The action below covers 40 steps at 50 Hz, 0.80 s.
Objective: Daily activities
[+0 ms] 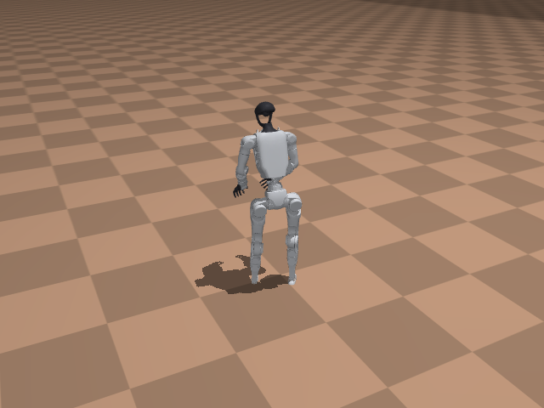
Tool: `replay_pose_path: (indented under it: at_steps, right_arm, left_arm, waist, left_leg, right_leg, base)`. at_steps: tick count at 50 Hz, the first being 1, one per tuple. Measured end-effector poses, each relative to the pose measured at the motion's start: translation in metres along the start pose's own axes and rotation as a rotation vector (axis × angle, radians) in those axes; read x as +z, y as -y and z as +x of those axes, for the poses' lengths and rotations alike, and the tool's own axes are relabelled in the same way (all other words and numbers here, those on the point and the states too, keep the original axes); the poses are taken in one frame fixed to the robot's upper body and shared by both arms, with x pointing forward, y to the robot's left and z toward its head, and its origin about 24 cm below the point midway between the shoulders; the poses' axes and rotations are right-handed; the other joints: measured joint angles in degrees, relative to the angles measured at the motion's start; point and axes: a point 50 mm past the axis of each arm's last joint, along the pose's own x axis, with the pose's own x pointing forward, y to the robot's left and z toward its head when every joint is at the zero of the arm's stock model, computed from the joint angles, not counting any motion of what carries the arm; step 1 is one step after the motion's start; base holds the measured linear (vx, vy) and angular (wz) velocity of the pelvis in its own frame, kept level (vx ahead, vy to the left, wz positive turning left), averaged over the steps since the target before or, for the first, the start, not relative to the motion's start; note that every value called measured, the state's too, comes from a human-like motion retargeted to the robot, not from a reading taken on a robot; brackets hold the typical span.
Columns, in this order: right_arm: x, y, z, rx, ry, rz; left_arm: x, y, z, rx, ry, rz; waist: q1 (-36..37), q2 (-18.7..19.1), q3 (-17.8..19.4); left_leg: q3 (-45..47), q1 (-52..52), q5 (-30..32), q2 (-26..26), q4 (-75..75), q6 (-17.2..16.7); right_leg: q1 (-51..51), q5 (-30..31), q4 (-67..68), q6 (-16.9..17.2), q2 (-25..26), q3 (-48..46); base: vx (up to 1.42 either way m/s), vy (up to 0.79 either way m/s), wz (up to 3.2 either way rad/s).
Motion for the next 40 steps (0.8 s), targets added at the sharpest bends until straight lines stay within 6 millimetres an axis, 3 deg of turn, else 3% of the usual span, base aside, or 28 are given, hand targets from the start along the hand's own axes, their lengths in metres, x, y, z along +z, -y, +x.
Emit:
replay_pose_path:
  at_steps: [10,18,23,28,33,36,40]
  right_arm:
    - [-0.028,-0.014,-0.017,-0.021,-0.029,-0.18]
    - [-0.023,-0.013,-0.027,-0.122,0.045,-0.195]
    - [0.024,-0.005,-0.025,-0.259,0.262,-0.126]
    - [0.103,0.012,-0.032,-0.419,0.61,-0.009]
    - [0.177,0.033,-0.054,-0.57,0.951,0.073]
    - [0.203,0.041,-0.063,-0.641,1.072,0.06]
    - [0.219,0.042,-0.063,-0.706,1.135,-0.017]
  left_arm:
    - [-0.039,0.026,-0.025,-0.052,-0.123,0.067]
    - [-0.05,0.034,-0.037,-0.087,-0.134,0.084]
    - [-0.032,0.008,-0.021,0.027,-0.066,0.023]
    - [-0.003,-0.035,-0.001,0.179,0.045,-0.047]
    - [0.032,-0.08,0.009,0.289,0.189,-0.112]
    - [0.051,-0.103,0.009,0.34,0.273,-0.149]
    - [0.069,-0.126,0.005,0.395,0.351,-0.18]
  waist:
    - [0.0,-2.0,-4.4]
    - [-1.6,-2.5,-6.3]
    - [-3.0,-2.8,-6.8]
    - [-4.3,-3.0,-7.0]
    - [-4.7,-3.5,-7.6]
    - [-4.3,-3.9,-7.9]
    - [-3.5,-4.7,-8.3]
  left_leg:
    - [2.0,4.7,-2.0,-0.4,0.1,2.1]
    - [4.5,7.3,-3.1,-0.5,0.2,3.5]
    - [6.3,8.1,-3.2,-0.6,0.2,4.2]
    - [7.6,8.3,-3.0,-0.9,0.2,4.7]
    - [8.3,7.8,-2.5,-1.0,0.2,5.3]
    - [8.8,7.5,-2.4,-1.1,0.2,5.7]
    - [9.2,7.0,-2.3,-1.0,0.2,6.2]
  right_leg:
    - [3.9,-1.6,-1.0,0.9,-0.1,1.8]
    - [5.8,-1.7,-2.2,2.0,0.2,3.4]
    - [5.8,-1.7,-2.3,2.8,0.1,4.3]
    - [5.3,-1.6,-2.1,3.4,0.0,5.1]
    - [4.5,-1.1,-2.4,3.9,0.0,5.8]
    - [4.1,-0.4,-3.1,4.1,0.1,6.1]
    - [3.8,0.4,-4.1,4.3,0.4,6.6]
  base:
    - [0.07,0.0,-0.24]
    - [0.03,0.0,-0.29]
    - [-0.01,0.01,-0.29]
    - [-0.02,0.0,-0.24]
    - [-0.02,0.0,-0.21]
    - [-0.01,0.0,-0.2]
    - [0.0,0.0,-0.2]
